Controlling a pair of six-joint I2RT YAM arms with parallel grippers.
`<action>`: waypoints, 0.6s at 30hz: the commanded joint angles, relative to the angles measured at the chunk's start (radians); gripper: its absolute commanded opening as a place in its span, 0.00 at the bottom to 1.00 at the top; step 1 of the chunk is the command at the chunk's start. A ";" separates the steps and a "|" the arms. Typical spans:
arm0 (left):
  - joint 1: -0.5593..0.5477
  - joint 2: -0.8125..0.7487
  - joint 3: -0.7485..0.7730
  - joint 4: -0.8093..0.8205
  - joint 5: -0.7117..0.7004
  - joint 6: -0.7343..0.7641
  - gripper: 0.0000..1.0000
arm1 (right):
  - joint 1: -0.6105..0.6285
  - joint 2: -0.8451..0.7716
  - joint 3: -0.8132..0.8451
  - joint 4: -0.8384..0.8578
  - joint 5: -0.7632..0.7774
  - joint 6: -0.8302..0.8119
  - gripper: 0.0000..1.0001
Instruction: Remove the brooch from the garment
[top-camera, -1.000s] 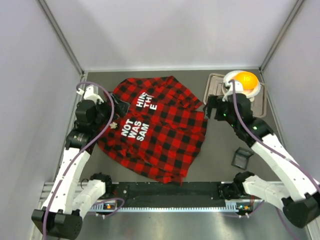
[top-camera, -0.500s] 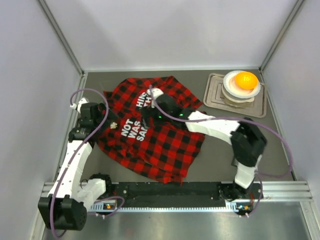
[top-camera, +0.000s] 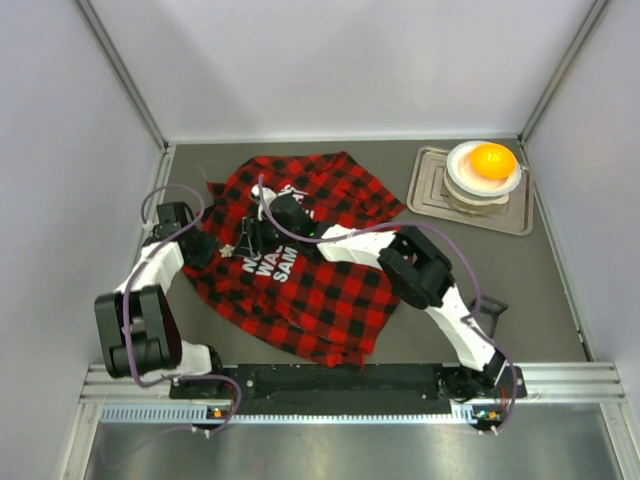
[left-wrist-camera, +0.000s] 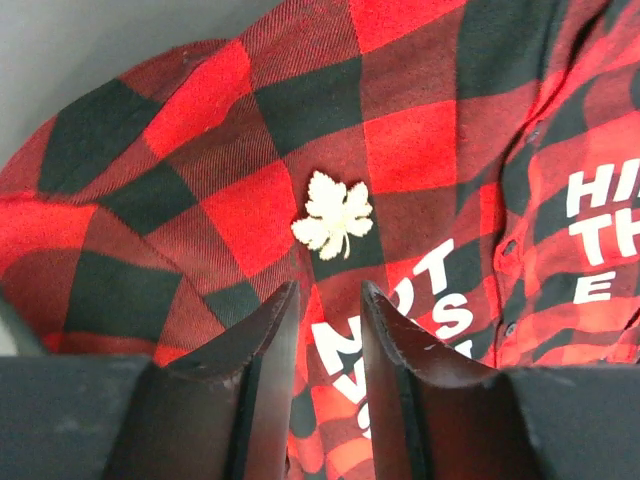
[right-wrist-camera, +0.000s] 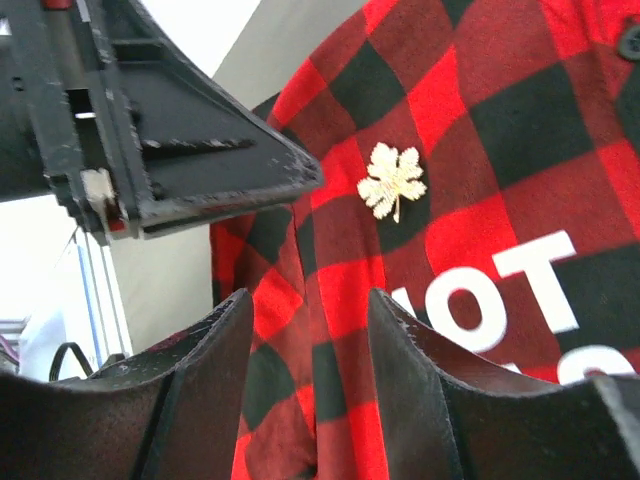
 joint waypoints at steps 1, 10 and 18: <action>0.038 0.109 0.064 0.102 0.112 0.055 0.33 | 0.008 0.101 0.160 0.096 -0.110 0.054 0.49; 0.058 0.238 0.108 0.099 0.106 0.031 0.12 | 0.008 0.266 0.298 0.063 -0.133 0.064 0.44; 0.075 0.315 0.105 0.062 0.085 0.022 0.00 | 0.008 0.312 0.321 0.060 -0.141 0.064 0.38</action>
